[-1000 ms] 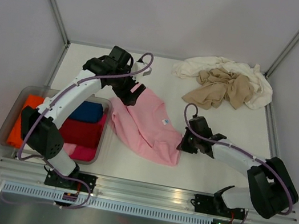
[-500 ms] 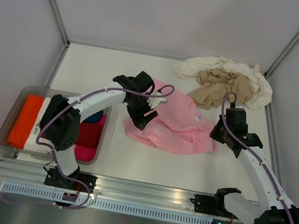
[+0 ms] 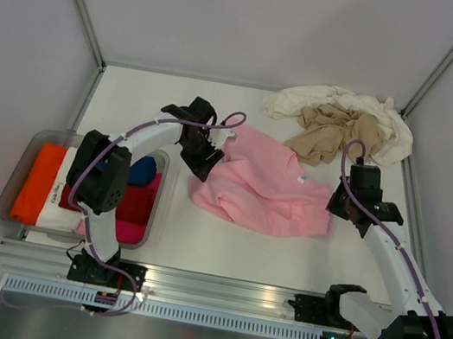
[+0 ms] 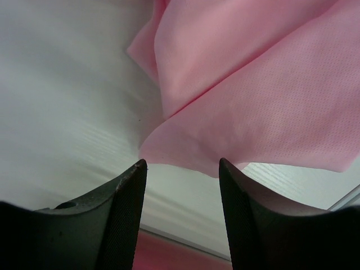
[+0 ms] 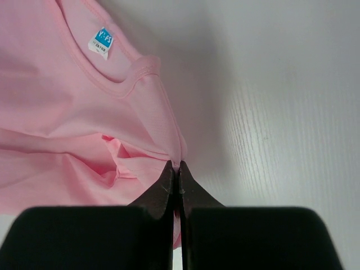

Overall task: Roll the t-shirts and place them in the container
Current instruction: Flatten the tshirt

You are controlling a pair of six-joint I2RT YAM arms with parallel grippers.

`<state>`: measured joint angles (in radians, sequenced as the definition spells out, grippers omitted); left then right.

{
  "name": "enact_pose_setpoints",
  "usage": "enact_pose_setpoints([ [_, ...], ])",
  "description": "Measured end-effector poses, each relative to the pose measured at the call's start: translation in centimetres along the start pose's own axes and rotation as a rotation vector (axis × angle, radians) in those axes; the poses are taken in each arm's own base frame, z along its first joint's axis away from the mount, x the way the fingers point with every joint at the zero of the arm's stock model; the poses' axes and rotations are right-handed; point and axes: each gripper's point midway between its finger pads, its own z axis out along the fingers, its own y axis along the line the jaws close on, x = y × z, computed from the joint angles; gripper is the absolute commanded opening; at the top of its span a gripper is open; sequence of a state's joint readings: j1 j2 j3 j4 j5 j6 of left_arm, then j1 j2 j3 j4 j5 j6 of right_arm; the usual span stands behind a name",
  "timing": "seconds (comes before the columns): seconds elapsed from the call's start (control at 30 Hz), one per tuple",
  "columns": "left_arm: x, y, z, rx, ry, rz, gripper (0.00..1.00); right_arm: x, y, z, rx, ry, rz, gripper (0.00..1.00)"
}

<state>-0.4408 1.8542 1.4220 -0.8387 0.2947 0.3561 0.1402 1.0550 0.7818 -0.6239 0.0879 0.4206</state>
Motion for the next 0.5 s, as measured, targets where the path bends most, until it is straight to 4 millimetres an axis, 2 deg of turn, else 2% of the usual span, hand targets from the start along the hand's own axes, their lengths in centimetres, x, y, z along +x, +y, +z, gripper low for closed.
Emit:
enact_pose_setpoints([
  [0.13,1.3,-0.5,0.6,0.022,0.035,0.02,0.59,-0.1,-0.6,0.2,0.014,0.004,-0.002,0.0],
  [0.33,1.8,-0.4,0.9,0.054,0.042,0.013,0.63,-0.5,-1.2,0.4,0.026,0.008,0.003,0.0],
  [0.5,3.7,0.3,3.5,0.069,0.132,-0.01,0.66,-0.5,-1.1,0.4,0.016,0.013,-0.006,0.0],
])
